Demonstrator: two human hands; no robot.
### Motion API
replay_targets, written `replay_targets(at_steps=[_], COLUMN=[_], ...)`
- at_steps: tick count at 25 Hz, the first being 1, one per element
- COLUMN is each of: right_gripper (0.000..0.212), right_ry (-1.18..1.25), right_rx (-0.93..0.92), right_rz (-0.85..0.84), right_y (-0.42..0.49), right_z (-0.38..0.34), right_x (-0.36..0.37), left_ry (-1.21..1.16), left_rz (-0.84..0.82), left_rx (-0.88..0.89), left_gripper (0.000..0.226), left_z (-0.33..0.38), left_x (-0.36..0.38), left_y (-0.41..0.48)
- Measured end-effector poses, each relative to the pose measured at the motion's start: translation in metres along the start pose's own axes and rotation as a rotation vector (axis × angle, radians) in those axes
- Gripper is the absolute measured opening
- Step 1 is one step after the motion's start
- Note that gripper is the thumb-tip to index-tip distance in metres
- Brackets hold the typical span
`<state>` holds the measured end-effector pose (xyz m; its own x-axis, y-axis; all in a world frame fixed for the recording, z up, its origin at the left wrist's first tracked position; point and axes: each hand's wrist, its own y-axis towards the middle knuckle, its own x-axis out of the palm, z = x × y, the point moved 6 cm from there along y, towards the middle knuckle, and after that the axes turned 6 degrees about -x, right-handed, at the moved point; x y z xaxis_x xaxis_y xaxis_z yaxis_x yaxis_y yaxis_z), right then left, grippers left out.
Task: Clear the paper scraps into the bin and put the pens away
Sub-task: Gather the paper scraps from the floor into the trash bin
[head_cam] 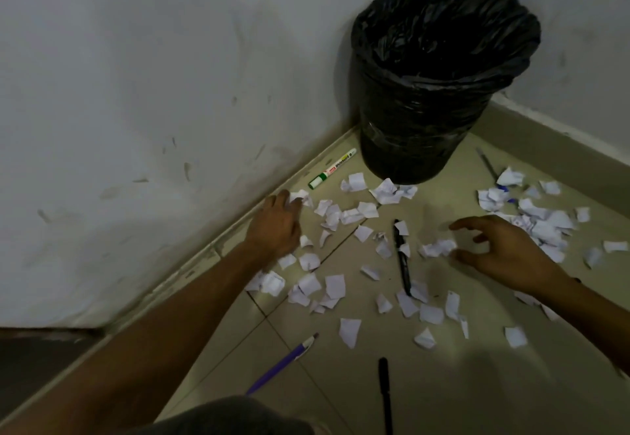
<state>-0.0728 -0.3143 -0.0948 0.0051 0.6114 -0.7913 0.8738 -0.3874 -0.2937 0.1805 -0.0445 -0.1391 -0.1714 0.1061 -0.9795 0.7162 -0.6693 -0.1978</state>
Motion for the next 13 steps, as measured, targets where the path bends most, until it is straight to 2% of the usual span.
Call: replay_targets(at_steps=[5, 7, 10, 12, 13], right_gripper=[0.046, 0.047, 0.057, 0.07, 0.076], right_ry=[-0.015, -0.056, -0.156, -0.298, -0.384], right_rx=[-0.056, -0.125, -0.274, -0.321, -0.326], right_rz=[0.016, 0.028, -0.034, -0.136, -0.194], right_y=[0.011, 0.018, 0.05, 0.082, 0.097], right_z=[-0.019, -0.028, -0.057, -0.08, -0.088], right_x=[-0.003, 0.001, 0.015, 0.028, 0.036], left_ry=[-0.172, -0.187, -0.153, -0.145, -0.152], left_rz=[0.039, 0.055, -0.085, -0.136, -0.128], left_rx=[0.072, -0.066, -0.306, -0.305, -0.277], left_gripper=[0.055, 0.068, 0.104, 0.116, 0.113], left_z=[0.014, -0.006, -0.029, -0.021, -0.014], left_x=[0.008, 0.004, 0.01, 0.015, 0.018], left_y=[-0.068, -0.083, -0.11, -0.124, -0.126])
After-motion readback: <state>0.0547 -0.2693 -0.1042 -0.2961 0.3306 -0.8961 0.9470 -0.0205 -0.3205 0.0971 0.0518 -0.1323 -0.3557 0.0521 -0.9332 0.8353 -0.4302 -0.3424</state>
